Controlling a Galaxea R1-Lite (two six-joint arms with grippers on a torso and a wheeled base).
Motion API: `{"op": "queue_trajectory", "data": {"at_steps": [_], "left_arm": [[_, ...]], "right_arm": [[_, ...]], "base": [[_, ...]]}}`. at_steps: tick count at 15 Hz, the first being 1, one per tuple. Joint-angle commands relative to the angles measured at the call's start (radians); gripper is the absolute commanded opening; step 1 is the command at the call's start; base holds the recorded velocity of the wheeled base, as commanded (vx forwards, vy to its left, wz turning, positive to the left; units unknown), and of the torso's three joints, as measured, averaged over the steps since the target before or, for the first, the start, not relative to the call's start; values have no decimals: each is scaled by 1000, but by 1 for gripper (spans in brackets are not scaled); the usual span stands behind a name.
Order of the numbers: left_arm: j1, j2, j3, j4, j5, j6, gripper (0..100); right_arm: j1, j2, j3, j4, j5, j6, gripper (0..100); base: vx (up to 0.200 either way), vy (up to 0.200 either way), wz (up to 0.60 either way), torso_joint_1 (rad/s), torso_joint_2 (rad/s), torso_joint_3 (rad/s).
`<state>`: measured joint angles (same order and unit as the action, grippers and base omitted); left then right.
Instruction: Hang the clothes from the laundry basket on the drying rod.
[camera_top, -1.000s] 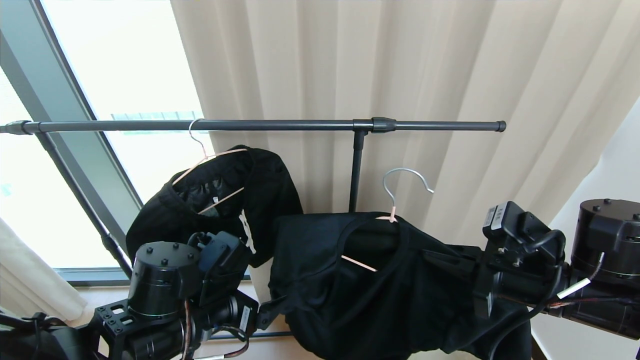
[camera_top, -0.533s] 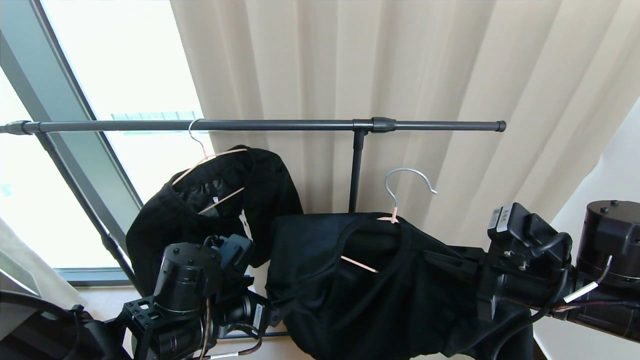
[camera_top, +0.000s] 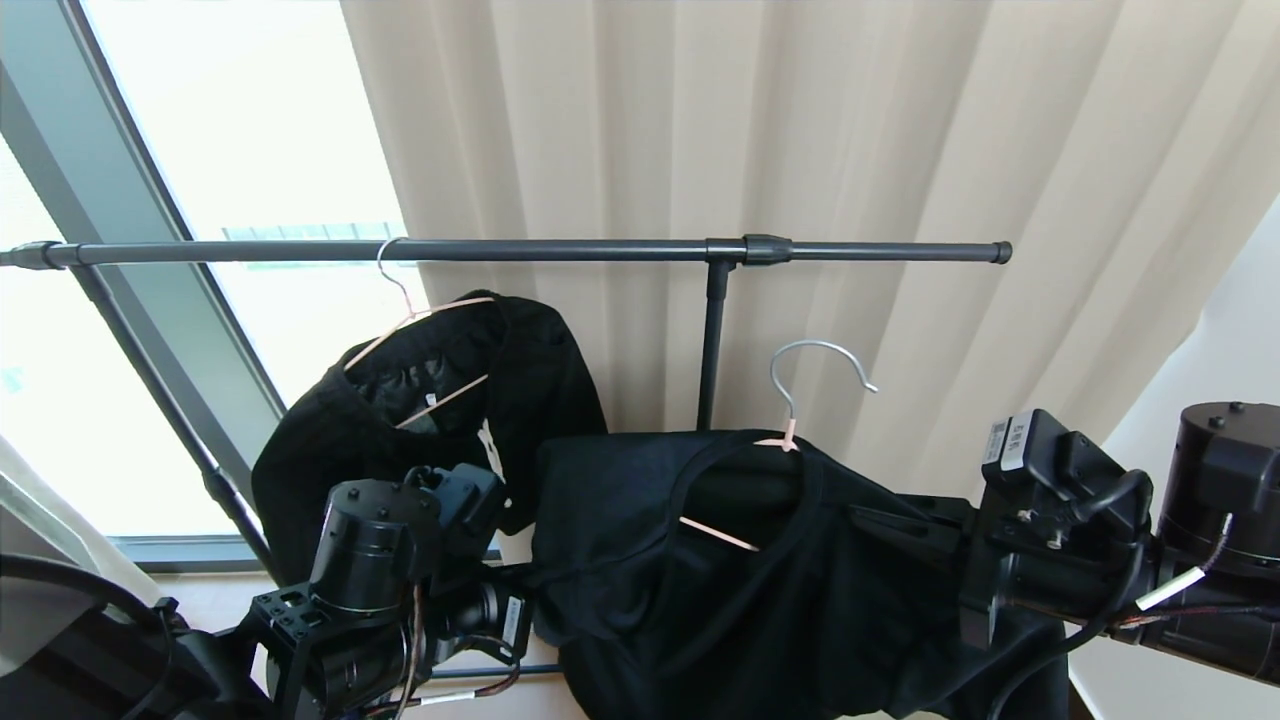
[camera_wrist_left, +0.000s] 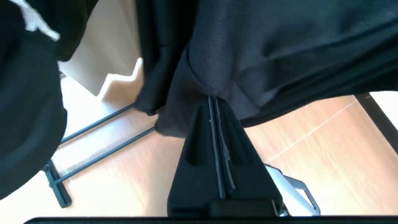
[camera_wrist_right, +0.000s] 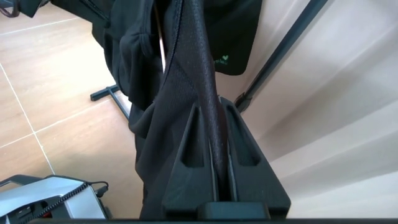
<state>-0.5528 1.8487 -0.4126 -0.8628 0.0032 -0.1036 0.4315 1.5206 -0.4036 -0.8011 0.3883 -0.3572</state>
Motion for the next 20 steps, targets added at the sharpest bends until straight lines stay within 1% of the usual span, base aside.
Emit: {"op": "queue_trajectory", "data": {"at_steps": [1, 4, 6, 8, 10, 11, 13, 16, 20], "left_arm": [[25, -55, 6, 1, 1, 2, 0], [60, -121, 5, 4, 1, 7, 0], [100, -166, 1, 4, 1, 39, 0], [116, -198, -3, 5, 1, 45, 0], [145, -217, -6, 7, 1, 73, 0], [166, -221, -14, 5, 1, 91, 0], [191, -233, -38, 8, 6, 93, 0], [215, -247, -69, 10, 23, 107, 0], [212, -247, -92, 14, 23, 110, 0]], "right_arm": [[0, -4, -1, 0, 0, -2, 0], [-2, -4, 0, 2, 0, -2, 0], [-5, 4, -1, 3, -2, -16, 0], [-13, 12, 0, 3, -2, -32, 0], [-17, 13, 0, 3, -2, -45, 0], [-30, 24, 0, 5, -2, -63, 0], [-40, 47, 11, 3, -3, -128, 0], [-50, 53, 26, 3, -3, -180, 0], [-51, 52, 39, -1, 0, -192, 0]], "base": [[0, 0, 0, 0, 0, 0], [0, 0, 0, 0, 0, 0], [0, 0, 0, 0, 0, 0], [0, 0, 0, 0, 0, 0], [0, 0, 0, 0, 0, 0], [0, 0, 0, 0, 0, 0], [0, 0, 0, 0, 0, 0], [0, 0, 0, 0, 0, 0], [0, 0, 0, 0, 0, 0]]}}
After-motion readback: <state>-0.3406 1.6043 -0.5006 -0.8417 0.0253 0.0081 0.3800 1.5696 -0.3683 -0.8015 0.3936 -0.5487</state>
